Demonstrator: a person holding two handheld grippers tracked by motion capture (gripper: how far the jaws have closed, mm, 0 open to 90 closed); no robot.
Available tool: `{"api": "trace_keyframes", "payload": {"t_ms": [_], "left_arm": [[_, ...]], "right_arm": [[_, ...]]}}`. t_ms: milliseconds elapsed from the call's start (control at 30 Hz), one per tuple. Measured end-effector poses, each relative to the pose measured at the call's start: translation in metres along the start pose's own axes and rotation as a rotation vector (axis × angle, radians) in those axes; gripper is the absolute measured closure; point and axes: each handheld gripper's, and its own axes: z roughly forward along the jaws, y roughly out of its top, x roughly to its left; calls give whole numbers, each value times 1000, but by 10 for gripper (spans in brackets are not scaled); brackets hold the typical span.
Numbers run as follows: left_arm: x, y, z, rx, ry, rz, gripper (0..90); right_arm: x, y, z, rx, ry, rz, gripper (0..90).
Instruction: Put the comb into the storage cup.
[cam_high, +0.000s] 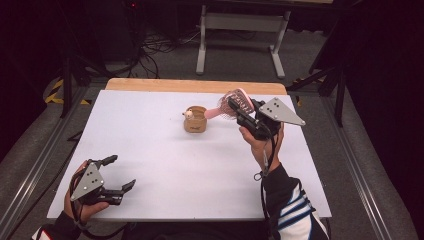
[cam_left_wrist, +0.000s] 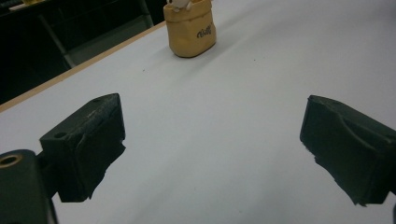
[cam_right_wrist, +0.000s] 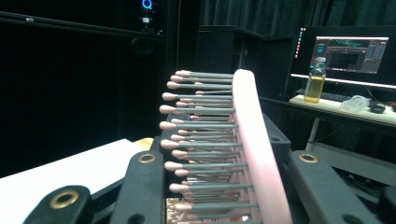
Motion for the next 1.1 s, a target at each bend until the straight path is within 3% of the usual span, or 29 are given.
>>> {"api": "trace_keyframes", "payload": {"t_ms": [467,800,1100], "left_arm": [[-1,1,3,-8,-16,0,78],[0,1,4,-4,-23,3,78],[-1,0,7,6,-31,7,78]], "right_arm": [[-2,-3,38,38,-25,38,629],[1,-18,61,106,-28,49,629],[3,-32,74,140,-14,99,628]]}}
